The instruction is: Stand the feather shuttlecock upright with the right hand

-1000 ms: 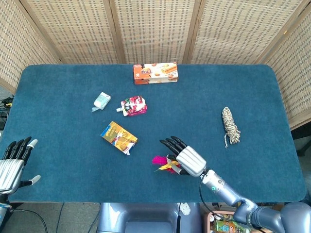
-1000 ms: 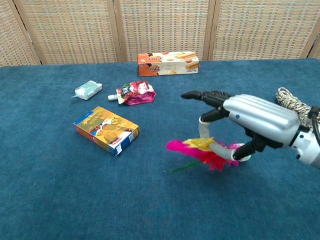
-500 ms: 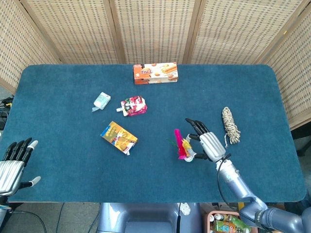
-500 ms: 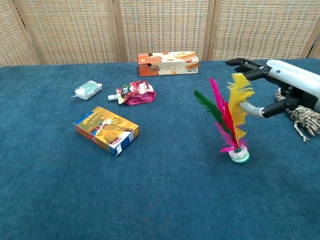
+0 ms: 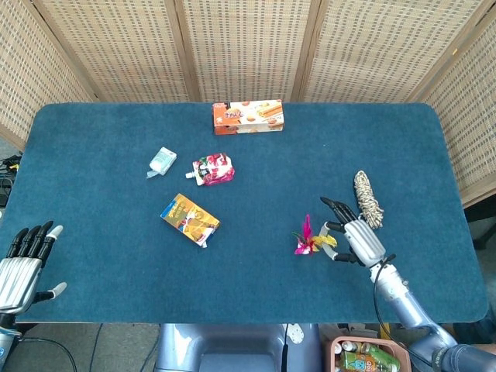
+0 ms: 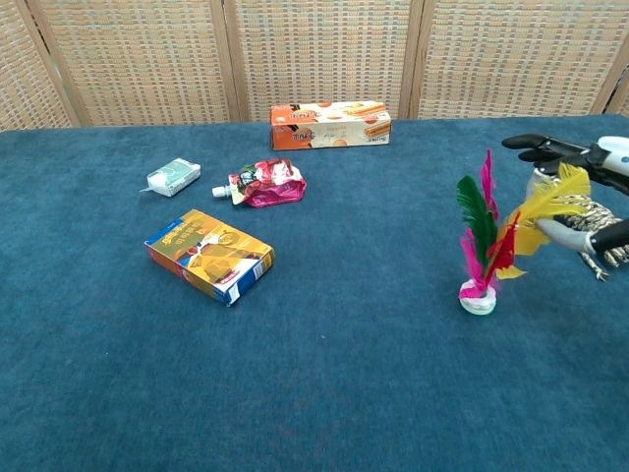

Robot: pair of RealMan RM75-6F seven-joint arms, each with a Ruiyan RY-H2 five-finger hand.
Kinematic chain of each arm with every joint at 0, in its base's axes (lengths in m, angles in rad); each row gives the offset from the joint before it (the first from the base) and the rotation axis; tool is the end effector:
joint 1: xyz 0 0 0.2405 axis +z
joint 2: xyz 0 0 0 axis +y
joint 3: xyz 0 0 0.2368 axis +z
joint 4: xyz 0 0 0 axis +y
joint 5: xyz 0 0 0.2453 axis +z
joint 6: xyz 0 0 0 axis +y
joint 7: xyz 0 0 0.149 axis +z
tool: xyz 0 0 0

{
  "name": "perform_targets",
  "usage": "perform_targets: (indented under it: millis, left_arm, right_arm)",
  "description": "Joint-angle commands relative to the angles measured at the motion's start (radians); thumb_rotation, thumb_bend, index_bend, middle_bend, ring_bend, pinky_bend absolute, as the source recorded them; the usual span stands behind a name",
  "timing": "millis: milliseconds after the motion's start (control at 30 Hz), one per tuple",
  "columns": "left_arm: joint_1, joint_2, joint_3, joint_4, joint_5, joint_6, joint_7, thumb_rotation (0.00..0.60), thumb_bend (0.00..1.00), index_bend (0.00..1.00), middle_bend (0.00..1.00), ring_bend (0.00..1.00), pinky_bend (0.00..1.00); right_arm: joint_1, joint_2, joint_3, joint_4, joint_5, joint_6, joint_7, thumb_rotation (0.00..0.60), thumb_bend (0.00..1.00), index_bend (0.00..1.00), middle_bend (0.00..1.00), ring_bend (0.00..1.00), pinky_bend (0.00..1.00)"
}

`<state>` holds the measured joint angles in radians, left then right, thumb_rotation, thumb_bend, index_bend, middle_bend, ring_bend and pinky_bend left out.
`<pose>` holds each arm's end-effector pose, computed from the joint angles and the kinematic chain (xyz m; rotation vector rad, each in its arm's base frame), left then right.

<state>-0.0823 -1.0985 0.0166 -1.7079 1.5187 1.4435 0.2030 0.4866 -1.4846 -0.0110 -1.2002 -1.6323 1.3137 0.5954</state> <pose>-0.2933 0.1679 0.0991 -1.5130 -0.8727 -0.7532 -0.2462 -0.2896 0.0013 1.7032 -1.2526 1.4049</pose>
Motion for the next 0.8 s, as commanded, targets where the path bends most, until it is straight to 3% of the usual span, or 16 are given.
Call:
perform_targets:
  millis: [33,100,233,367,667,800]
  left_arm:
    - [0.003,0.0,0.002,-0.001,0.006,0.005,0.001,0.6,0.0,0.0,0.0,0.0,0.0]
    - [0.004,0.0,0.004,-0.002,0.011,0.009,0.0,0.6,0.0,0.0,0.0,0.0,0.0]
    - [0.007,0.002,0.006,-0.003,0.017,0.013,-0.008,0.6,0.0,0.0,0.0,0.0,0.0]
    - [0.01,0.009,0.004,-0.005,0.016,0.021,-0.019,0.6,0.0,0.0,0.0,0.0,0.0]
    - [0.028,0.017,-0.013,-0.005,0.01,0.066,-0.04,0.6,0.0,0.0,0.0,0.0,0.0]
    - [0.032,0.019,-0.017,0.002,0.011,0.077,-0.053,0.6,0.0,0.0,0.0,0.0,0.0]
  right_arm:
    - [-0.016,0.012,-0.017,0.008,-0.024,0.025,0.007,0.6,0.25,0.29,0.0,0.0,0.0]
    - [-0.021,0.016,-0.016,0.002,-0.03,0.042,0.013,0.6,0.18,0.19,0.0,0.0,0.0]
    - [-0.029,0.035,-0.009,-0.021,-0.039,0.073,0.015,0.6,0.13,0.11,0.0,0.0,0.0]
    - [-0.048,0.094,-0.011,-0.082,-0.046,0.098,-0.06,0.6,0.0,0.0,0.0,0.0,0.0]
    - [-0.171,0.294,-0.042,-0.318,-0.019,0.187,-0.417,0.6,0.0,0.0,0.0,0.0,0.0]
    - [-0.237,0.312,-0.043,-0.353,0.01,0.245,-0.579,0.6,0.0,0.0,0.0,0.0,0.0]
